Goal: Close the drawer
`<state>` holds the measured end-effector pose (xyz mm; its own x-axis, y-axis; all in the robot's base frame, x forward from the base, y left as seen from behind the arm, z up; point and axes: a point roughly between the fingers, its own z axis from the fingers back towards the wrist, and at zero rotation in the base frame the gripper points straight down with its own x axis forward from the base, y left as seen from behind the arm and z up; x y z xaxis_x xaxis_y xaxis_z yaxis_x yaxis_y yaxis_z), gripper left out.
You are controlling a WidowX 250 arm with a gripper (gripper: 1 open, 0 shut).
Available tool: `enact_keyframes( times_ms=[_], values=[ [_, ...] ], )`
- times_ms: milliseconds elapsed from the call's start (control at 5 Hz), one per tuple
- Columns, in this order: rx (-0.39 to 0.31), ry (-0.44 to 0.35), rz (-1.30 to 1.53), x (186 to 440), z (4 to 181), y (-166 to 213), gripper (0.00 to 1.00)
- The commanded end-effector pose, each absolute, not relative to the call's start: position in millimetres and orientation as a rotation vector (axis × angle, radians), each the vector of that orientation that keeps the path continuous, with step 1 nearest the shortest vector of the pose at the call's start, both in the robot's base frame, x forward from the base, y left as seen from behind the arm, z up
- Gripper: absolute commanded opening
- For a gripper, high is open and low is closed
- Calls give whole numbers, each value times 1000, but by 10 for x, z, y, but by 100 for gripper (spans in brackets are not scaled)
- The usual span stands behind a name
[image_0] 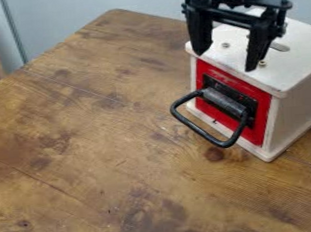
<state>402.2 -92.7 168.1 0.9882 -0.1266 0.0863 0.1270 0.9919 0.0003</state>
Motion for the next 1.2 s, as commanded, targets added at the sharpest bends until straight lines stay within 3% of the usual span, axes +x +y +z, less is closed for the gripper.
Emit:
enact_keyframes(
  times_ms=[0, 400, 600, 1000],
  values=[
    [-26, -174, -190, 4039, 1901, -831, 100],
    [-14, -203, -211, 3967, 2016, -715, 100],
    [-11, -187, -131, 3992, 2069, -830, 100],
    [-15, -180, -99, 4009, 1917, -1056, 100]
  ],
)
